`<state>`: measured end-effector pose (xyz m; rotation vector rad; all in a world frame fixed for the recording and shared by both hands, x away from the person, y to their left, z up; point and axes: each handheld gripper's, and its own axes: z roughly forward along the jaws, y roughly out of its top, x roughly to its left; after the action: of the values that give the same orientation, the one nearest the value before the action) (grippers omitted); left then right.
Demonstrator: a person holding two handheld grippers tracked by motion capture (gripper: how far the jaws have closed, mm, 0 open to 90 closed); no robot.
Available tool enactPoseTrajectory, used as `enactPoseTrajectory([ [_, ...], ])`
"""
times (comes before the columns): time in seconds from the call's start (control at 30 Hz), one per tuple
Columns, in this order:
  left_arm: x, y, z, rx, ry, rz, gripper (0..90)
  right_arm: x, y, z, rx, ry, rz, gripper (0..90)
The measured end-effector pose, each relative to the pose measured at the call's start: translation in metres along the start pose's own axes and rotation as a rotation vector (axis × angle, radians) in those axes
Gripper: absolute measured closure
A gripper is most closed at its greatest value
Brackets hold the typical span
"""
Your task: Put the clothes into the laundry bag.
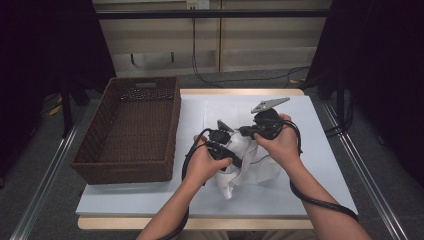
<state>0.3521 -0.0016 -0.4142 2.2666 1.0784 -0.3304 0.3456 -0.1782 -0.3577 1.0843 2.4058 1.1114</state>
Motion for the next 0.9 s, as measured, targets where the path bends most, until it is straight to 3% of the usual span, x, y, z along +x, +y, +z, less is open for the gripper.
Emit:
enactPoseTrajectory([
  [0.2,0.0011,0.0012,0.0019,-0.011,0.002,-0.002,60.7,0.0007,-0.0014,0.0003,-0.004,0.002,-0.002,90.0],
  [0.23,-0.0013,0.0011,0.0037,-0.039,-0.002,-0.041,60.7,0.0004,-0.0017,0.0002,-0.003,0.003,-0.002,90.0],
  [0.33,0.0021,0.0025,0.0007,-0.010,-0.002,0.001,60.7,0.0008,-0.0021,0.0009,0.000,0.002,0.001,90.0],
  [0.4,0.0025,0.0030,0.0006,-0.018,-0.006,0.000,60.8,0.0010,-0.0020,0.0007,-0.001,0.002,0.000,90.0],
  [0.43,0.0005,0.0033,0.0020,-0.045,-0.006,-0.028,60.8,0.0009,-0.0020,0.0007,-0.002,0.004,0.001,90.0],
  [0.5,0.0029,0.0040,0.0004,-0.013,0.001,0.010,60.8,0.0004,-0.0019,0.0005,-0.004,0.005,-0.002,90.0],
  [0.57,0.0003,0.0040,0.0024,-0.037,-0.006,-0.024,60.8,0.0002,-0.0022,0.0001,0.001,0.003,0.003,90.0],
  [0.67,0.0006,0.0046,0.0014,-0.028,-0.013,-0.015,60.8,-0.0004,-0.0026,-0.0005,-0.001,0.000,0.001,90.0],
  [0.7,-0.0013,0.0046,0.0018,-0.041,-0.012,-0.043,60.8,-0.0003,-0.0025,-0.0009,0.000,-0.003,0.002,90.0],
  [0.73,0.0003,0.0048,0.0001,-0.028,-0.012,-0.020,60.8,-0.0004,-0.0023,-0.0012,-0.001,0.000,0.001,90.0],
  [0.8,-0.0007,0.0047,-0.0013,-0.043,-0.017,-0.033,60.8,0.0002,-0.0017,-0.0020,-0.006,0.000,0.002,90.0],
  [0.83,0.0005,0.0045,-0.0030,-0.033,-0.014,-0.015,60.8,0.0002,-0.0013,-0.0021,-0.011,0.001,-0.005,90.0],
  [0.9,-0.0002,0.0043,-0.0056,-0.040,-0.011,-0.017,60.8,0.0013,-0.0003,-0.0032,-0.010,0.003,0.000,90.0],
])
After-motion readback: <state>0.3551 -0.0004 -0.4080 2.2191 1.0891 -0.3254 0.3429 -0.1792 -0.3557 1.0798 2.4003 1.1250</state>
